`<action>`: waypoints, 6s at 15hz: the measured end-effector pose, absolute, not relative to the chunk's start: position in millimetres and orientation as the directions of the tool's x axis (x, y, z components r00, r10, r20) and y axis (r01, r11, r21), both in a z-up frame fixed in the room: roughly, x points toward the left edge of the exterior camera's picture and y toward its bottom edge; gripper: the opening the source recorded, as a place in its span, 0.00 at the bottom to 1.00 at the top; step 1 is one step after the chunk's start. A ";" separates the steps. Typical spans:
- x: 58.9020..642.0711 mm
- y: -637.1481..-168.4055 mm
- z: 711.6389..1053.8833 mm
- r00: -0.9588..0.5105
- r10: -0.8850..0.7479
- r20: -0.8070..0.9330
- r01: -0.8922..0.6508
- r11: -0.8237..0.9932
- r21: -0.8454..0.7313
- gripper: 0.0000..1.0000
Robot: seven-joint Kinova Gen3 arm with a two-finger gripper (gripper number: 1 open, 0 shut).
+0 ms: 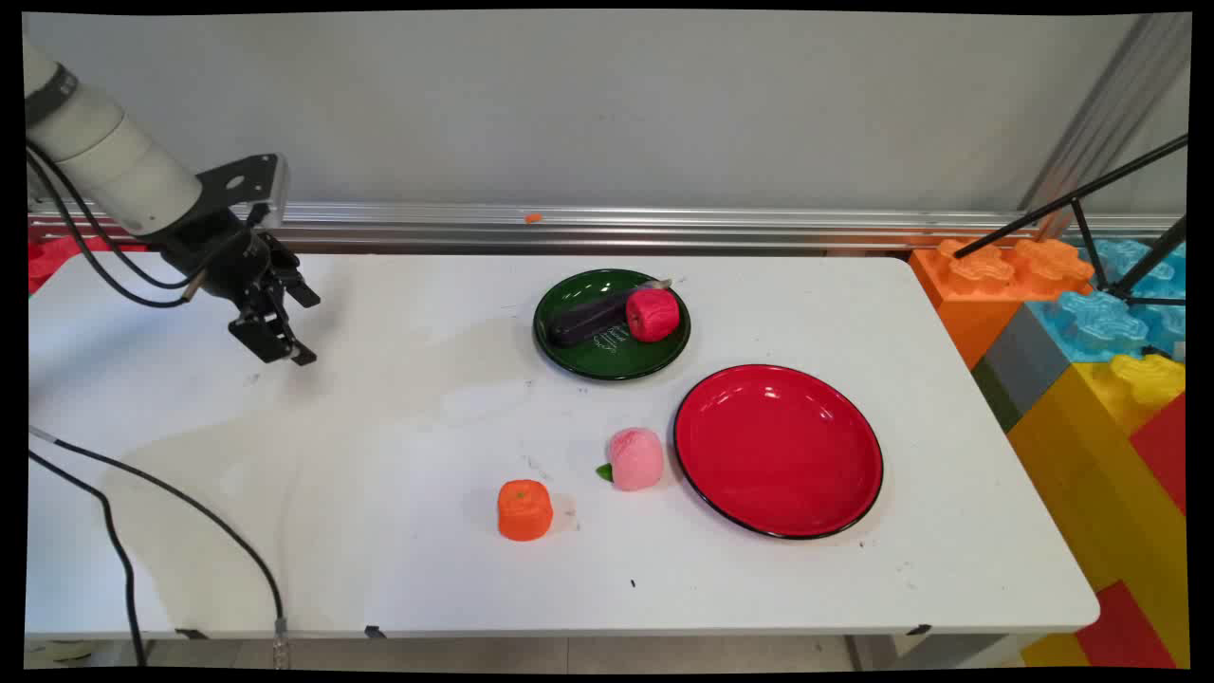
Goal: Pick up the eggplant from the green plate, then place the picked object on the table
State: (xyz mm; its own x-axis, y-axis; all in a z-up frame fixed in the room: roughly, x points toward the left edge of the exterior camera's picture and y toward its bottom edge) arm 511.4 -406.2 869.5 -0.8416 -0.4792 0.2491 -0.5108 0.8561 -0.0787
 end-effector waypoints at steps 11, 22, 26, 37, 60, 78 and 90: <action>439.7 -468.5 858.6 -0.646 -0.598 0.474 -0.680 0.733 -0.003 1.00; 352.0 -522.4 804.9 -0.538 -0.613 0.579 -0.746 0.666 0.012 1.00; 328.9 -534.1 782.5 -0.531 -0.605 0.593 -0.752 0.659 -0.002 1.00; 301.5 -543.1 747.1 -0.532 -0.599 0.599 -0.757 0.654 -0.019 1.00; 295.3 -540.1 795.5 -0.529 -0.580 0.620 -0.776 0.627 -0.075 0.00; 347.6 -497.9 877.2 -0.777 -0.295 0.556 -0.376 0.926 -0.034 0.00; 385.0 -485.1 838.3 -0.859 -0.153 0.488 -0.173 0.985 0.004 0.00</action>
